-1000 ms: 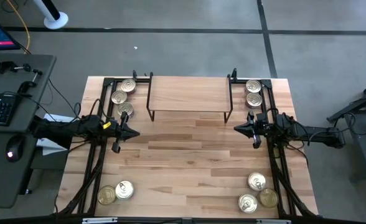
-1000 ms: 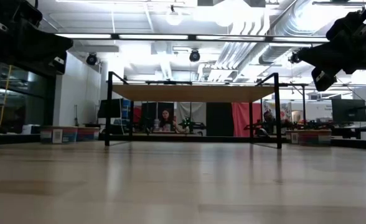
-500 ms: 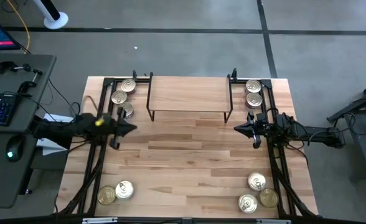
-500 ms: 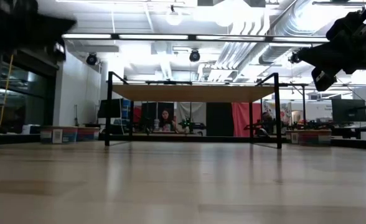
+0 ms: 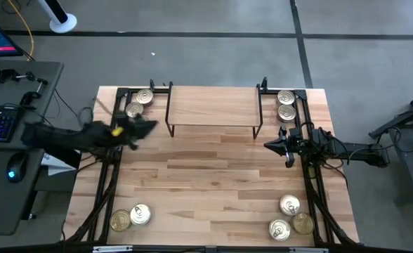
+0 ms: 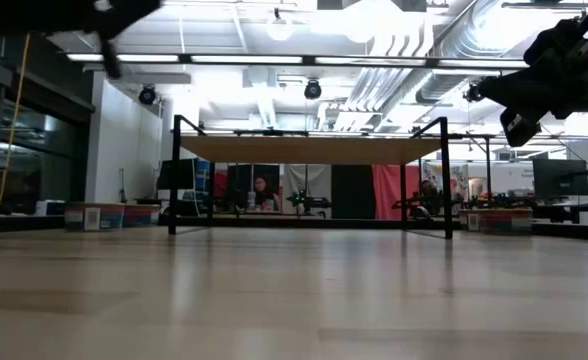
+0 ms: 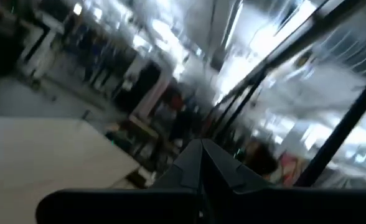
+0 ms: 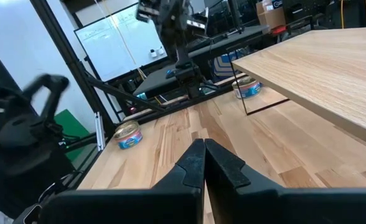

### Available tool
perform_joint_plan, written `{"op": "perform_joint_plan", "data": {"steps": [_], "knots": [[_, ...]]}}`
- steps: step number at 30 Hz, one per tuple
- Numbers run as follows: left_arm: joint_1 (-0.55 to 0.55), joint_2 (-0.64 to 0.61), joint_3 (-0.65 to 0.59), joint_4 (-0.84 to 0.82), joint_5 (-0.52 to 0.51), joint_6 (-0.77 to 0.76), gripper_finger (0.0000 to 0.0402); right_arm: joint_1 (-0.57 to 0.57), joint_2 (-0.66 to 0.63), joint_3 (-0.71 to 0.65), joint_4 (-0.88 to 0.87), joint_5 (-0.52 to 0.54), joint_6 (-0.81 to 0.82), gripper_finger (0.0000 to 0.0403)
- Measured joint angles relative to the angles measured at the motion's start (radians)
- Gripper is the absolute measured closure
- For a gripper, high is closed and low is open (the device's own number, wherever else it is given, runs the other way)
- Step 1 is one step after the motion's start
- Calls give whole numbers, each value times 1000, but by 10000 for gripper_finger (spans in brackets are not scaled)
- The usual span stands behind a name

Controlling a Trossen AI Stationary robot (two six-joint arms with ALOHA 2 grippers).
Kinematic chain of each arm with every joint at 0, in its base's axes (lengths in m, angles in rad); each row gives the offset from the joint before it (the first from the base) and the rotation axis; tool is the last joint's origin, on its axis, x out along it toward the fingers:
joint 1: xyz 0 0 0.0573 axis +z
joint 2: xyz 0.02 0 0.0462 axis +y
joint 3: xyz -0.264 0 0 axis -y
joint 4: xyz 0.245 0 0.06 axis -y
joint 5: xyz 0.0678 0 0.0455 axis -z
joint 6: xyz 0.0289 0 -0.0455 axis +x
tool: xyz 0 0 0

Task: Stack canned seafood by type on shelf
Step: Put the blue tuna can on the shelf

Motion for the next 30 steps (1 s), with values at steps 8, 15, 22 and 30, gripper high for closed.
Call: {"op": "perform_joint_plan", "data": {"steps": [8,15,22,30], "knots": [[-40,476,588,-657,316,-107,401,0,0,0,0,0,0,402],[-99,675,1000,-1216,250,-113,401,0,0,0,1,0,0,402],[-137,649,1036,-1126,175,-78,401,0,0,0,109,3,251,402],[-229,530,839,-938,54,-34,401,0,73,0,520,190,516,402]]}}
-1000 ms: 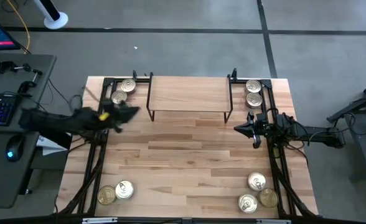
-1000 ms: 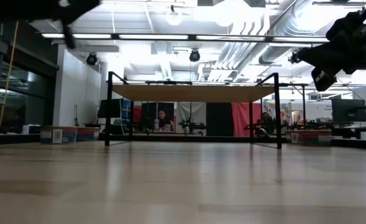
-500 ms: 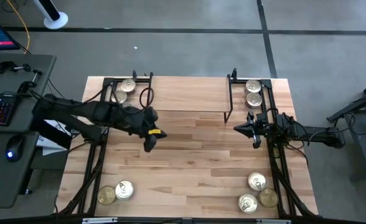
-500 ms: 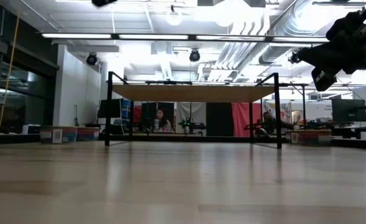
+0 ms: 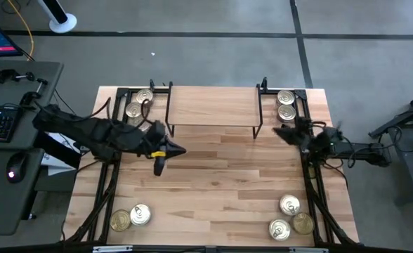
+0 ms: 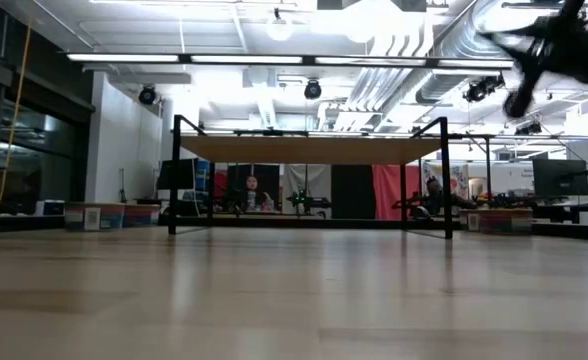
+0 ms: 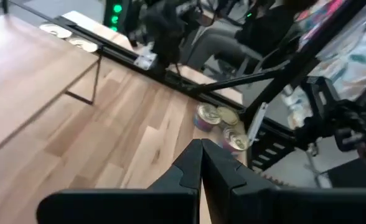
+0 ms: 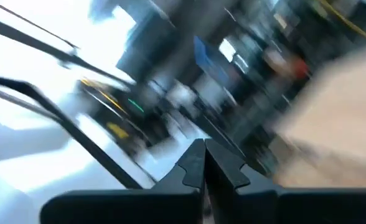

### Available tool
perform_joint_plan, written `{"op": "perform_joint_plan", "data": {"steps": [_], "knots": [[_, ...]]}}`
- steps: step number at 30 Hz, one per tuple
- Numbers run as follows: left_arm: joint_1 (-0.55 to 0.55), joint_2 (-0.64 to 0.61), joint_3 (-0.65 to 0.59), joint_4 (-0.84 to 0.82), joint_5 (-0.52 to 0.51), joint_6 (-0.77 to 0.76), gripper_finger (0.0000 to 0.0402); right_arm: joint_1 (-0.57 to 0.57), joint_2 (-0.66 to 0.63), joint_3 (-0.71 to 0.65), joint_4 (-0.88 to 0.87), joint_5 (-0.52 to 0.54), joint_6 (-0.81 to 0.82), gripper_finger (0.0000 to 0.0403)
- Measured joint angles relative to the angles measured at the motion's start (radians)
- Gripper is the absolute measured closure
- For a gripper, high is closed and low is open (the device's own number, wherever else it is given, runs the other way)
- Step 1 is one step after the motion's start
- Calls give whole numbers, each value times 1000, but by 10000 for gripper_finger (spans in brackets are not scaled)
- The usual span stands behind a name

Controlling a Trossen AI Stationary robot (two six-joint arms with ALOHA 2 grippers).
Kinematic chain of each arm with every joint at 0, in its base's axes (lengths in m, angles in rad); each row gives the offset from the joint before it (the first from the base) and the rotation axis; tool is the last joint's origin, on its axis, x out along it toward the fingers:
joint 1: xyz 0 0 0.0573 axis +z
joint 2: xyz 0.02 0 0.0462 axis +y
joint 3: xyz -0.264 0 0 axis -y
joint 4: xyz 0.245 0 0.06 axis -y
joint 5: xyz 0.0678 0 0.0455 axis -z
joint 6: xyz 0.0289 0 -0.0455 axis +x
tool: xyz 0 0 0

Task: Stack canned seafood by type on shelf
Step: Put the blue tuna can on the shelf

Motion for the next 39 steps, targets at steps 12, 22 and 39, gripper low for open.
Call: {"op": "perform_joint_plan", "data": {"steps": [12,22,39], "knots": [[-65,-122,-263,-209,355,-92,401,68,599,287,203,25,-179,402],[-366,-129,-324,-380,422,-1,401,191,1029,724,-47,-132,-7,402],[-585,120,-458,-16,418,-309,401,249,1337,1118,-933,-300,-331,402]]}}
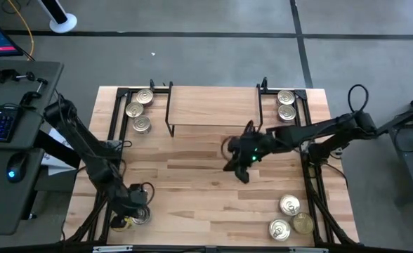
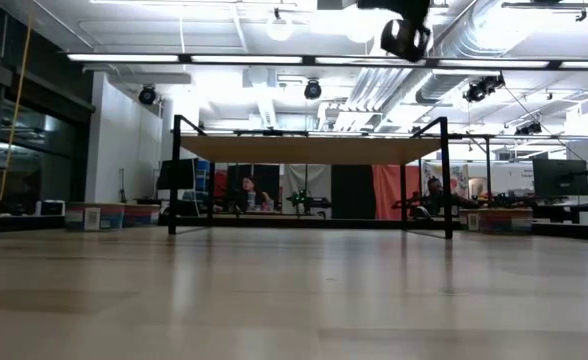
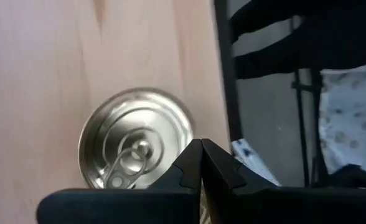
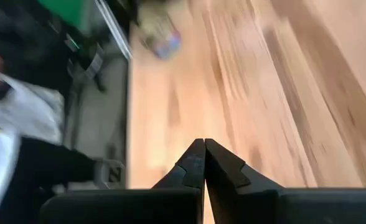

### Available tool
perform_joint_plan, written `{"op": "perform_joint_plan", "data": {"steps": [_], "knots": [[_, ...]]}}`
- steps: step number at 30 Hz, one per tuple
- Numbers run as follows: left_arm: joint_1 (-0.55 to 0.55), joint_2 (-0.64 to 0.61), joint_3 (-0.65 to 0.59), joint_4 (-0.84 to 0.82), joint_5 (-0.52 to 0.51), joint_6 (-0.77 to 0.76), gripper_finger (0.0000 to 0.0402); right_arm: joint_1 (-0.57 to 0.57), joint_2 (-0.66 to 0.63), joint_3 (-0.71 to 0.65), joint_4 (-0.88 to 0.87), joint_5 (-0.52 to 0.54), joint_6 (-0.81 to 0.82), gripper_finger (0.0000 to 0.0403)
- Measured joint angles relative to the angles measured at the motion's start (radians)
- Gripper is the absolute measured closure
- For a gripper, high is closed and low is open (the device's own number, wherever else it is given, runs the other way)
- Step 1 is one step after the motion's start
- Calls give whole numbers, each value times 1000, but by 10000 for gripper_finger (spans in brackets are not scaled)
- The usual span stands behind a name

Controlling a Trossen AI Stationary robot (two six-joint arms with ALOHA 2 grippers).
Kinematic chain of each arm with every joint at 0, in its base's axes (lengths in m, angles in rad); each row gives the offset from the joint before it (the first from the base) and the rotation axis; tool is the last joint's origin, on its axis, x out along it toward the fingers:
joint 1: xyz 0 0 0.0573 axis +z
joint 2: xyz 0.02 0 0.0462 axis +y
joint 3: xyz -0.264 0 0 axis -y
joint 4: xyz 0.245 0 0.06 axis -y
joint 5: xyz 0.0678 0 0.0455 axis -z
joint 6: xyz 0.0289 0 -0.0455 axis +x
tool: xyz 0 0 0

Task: Stack canned seafood by type on shelf
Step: Put the blue tuna can on the shelf

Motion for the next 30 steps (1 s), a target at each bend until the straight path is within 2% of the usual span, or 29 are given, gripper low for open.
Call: {"op": "perform_joint_plan", "data": {"steps": [6,13,16,19,23,26,28,30], "knots": [[0,89,0,9,-45,-116,401,61,5,-55,-27,52,-11,403],[44,169,6,24,-62,-97,401,125,1,-59,-92,96,-4,403],[120,183,6,47,-137,3,401,152,-5,-59,-96,122,-5,403],[229,198,3,124,-216,167,401,166,-6,-59,-101,132,-6,403],[387,258,-1,312,-283,368,401,166,-7,-59,-100,134,-4,403],[496,327,30,436,-207,478,401,166,-7,-59,-99,154,-10,403],[547,345,91,396,-120,528,401,166,-7,-59,-95,167,-35,403],[576,329,160,295,-80,550,401,166,-2,-59,-87,180,-82,403]]}}
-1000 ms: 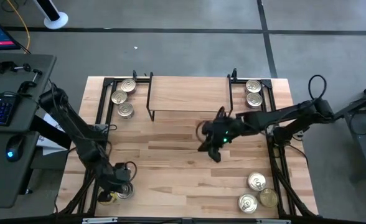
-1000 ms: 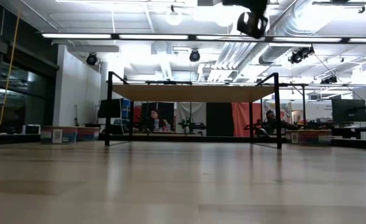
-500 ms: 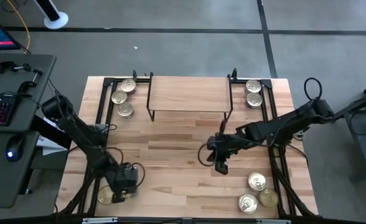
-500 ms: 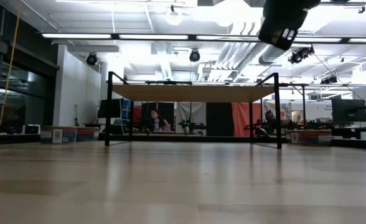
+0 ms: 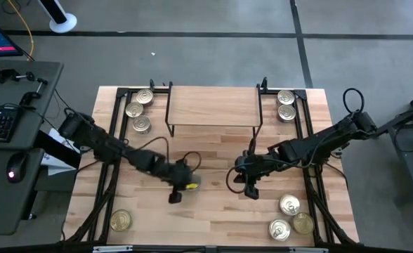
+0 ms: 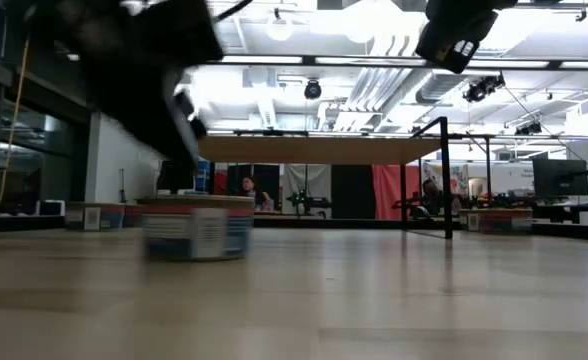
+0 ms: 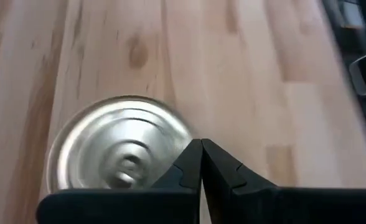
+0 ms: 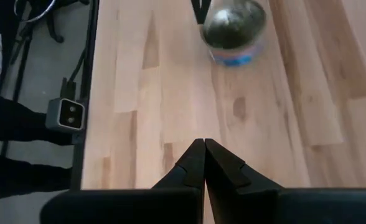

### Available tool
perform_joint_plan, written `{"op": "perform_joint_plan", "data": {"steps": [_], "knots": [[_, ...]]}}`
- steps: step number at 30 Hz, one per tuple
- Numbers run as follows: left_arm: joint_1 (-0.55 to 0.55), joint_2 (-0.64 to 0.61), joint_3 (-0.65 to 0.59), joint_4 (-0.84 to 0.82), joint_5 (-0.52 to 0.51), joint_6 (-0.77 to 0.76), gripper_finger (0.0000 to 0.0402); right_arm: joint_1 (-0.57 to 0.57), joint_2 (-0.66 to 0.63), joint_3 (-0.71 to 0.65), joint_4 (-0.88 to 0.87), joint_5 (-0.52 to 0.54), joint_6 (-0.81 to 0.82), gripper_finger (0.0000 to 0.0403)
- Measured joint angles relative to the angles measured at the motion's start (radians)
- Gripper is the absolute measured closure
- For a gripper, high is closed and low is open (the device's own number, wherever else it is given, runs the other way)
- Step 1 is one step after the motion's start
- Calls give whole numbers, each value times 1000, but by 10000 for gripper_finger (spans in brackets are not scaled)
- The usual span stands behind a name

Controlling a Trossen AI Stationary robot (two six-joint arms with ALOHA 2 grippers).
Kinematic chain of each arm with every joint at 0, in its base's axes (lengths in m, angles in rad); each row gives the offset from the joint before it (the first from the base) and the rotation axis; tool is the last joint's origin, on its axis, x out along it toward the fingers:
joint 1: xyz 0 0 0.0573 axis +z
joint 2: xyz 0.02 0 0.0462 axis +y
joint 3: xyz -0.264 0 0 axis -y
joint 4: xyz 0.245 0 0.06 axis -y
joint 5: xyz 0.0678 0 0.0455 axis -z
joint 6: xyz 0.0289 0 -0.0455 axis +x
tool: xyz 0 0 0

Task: Stack canned seafood by type on shelf
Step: Put the blue tuna can on the shelf

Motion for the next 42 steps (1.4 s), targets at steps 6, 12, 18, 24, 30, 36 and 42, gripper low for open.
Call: {"op": "perform_joint_plan", "data": {"steps": [6,12,18,24,30,36,42], "knots": [[-16,-151,32,-266,-81,129,401,-14,121,0,45,11,-48,403],[-18,-240,-152,-118,-239,136,401,-29,330,9,218,151,-170,403],[-7,-186,-212,73,-247,211,401,-73,467,52,215,184,-173,403],[2,-91,-211,138,-224,240,401,-95,511,94,247,184,-175,403],[2,-38,-207,176,-229,202,401,-100,514,106,280,173,-204,403],[1,-42,-209,195,-232,187,401,-102,514,106,279,175,-216,403],[1,-85,-209,217,-240,198,401,-102,514,106,277,175,-209,403]]}}
